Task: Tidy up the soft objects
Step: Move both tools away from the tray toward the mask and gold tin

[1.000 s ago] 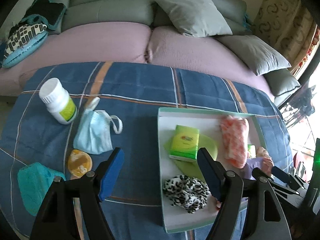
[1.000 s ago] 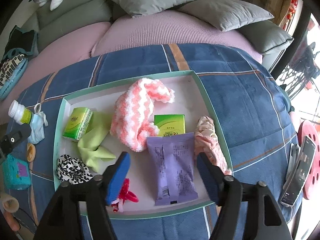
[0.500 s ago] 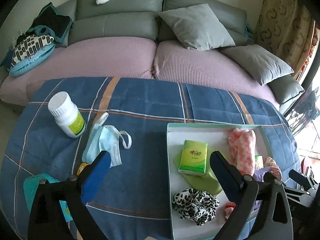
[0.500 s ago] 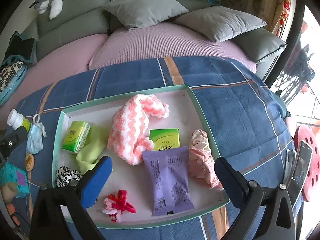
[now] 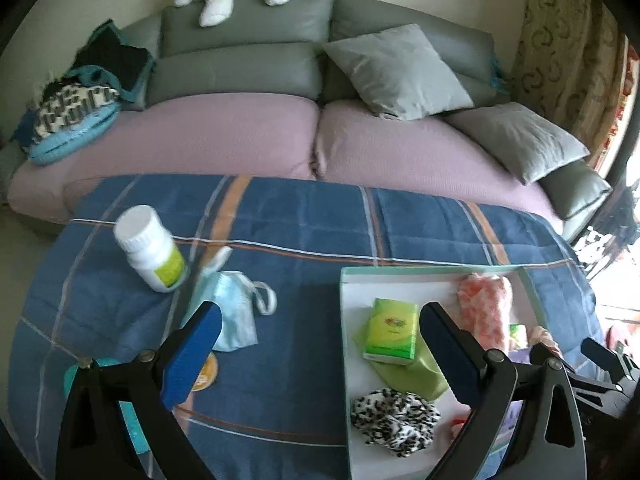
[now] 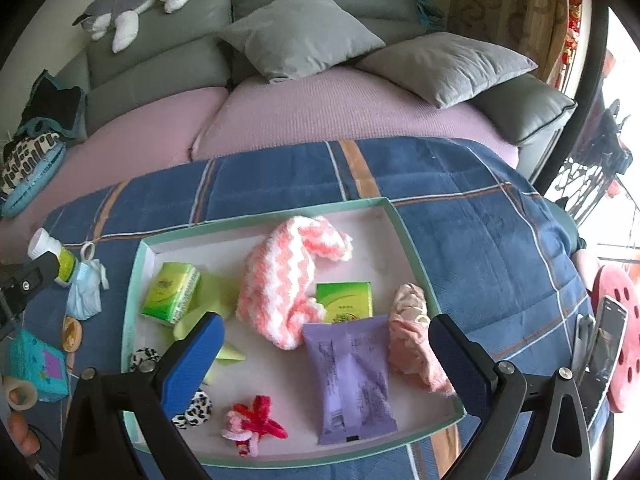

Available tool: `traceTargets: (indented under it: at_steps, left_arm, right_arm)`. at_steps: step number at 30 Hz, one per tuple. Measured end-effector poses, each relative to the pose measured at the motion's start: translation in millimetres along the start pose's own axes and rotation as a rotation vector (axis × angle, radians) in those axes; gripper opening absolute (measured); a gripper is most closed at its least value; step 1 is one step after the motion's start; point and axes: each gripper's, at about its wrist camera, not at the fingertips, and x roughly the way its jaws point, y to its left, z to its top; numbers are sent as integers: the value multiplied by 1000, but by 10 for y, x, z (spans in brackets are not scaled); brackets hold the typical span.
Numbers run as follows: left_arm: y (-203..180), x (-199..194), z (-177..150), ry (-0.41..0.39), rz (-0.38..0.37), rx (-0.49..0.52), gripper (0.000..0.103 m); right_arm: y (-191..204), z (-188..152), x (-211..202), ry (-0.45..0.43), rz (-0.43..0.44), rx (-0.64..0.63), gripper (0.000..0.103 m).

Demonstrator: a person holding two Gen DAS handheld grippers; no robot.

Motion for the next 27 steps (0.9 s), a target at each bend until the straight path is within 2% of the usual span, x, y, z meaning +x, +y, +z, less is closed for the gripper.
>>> traceTargets:
  at_steps: [9, 15, 20, 27]
  left_arm:
    - [214, -57, 35, -5, 75, -43, 99]
    - [635, -90, 82, 25, 119, -127, 99]
    - [1052, -167, 81, 33, 190, -206, 99]
    - [1477, -242, 23, 39, 221, -293, 99]
  right_arm:
    - [401, 23, 37, -37, 58, -79, 103]
    - [646, 12, 143, 0, 119, -109, 103]
    - [826, 29, 202, 21, 160, -126, 103]
    - [1068, 47, 265, 48, 229, -126, 103]
